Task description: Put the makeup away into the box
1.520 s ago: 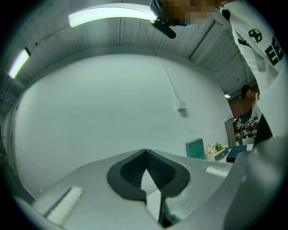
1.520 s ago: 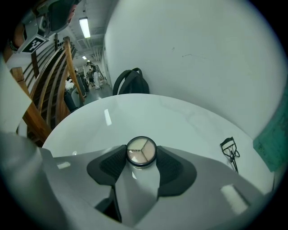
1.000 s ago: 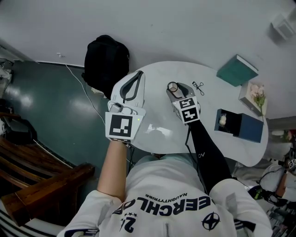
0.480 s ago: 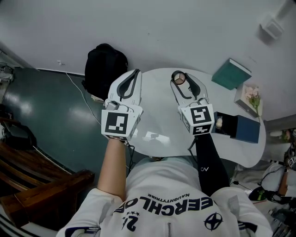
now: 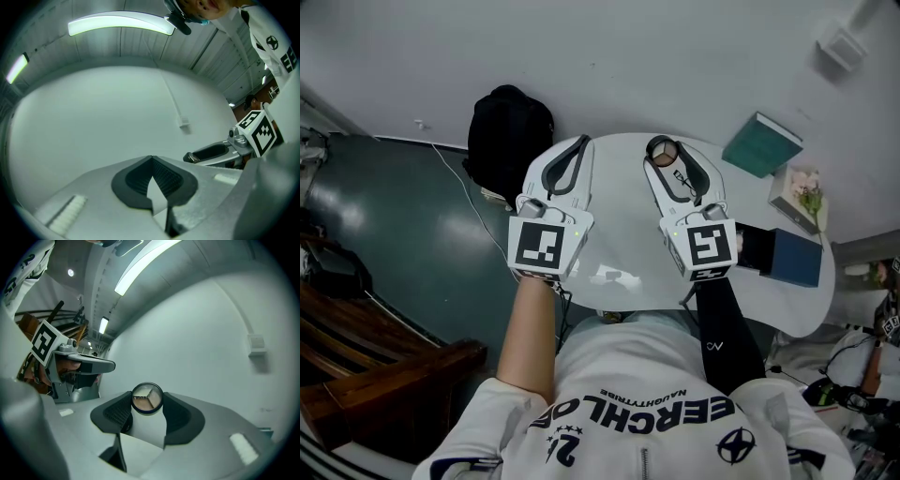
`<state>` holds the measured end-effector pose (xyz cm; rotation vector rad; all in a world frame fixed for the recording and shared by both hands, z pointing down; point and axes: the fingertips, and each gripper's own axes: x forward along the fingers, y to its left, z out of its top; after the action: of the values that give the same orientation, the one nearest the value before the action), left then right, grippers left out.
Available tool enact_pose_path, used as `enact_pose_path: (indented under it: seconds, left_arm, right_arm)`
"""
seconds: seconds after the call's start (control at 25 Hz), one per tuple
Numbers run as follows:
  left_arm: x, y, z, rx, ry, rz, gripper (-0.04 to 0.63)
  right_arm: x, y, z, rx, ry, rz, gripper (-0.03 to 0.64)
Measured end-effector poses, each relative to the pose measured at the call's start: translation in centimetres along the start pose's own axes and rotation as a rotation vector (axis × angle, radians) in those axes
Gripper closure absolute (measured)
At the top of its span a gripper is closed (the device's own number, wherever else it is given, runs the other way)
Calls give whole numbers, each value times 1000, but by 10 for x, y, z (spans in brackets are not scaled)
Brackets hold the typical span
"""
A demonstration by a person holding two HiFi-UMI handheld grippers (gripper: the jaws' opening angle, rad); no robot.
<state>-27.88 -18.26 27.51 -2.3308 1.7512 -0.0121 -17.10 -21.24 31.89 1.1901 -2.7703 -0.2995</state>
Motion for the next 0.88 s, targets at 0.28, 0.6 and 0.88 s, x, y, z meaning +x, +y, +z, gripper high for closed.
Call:
enact_pose_path:
  seconds: [0.28, 0.6, 0.88]
  left_arm:
    - [18, -49, 10, 13, 5, -41, 588]
    - [62, -140, 19, 15, -1, -130, 588]
    - [98, -227, 31, -28, -40, -225, 588]
  right_arm:
    - [-33, -38, -9, 9, 21, -26, 374]
    - [-96, -120, -28, 9, 43, -122, 374]
    - [-161, -191, -50, 25, 57, -228, 374]
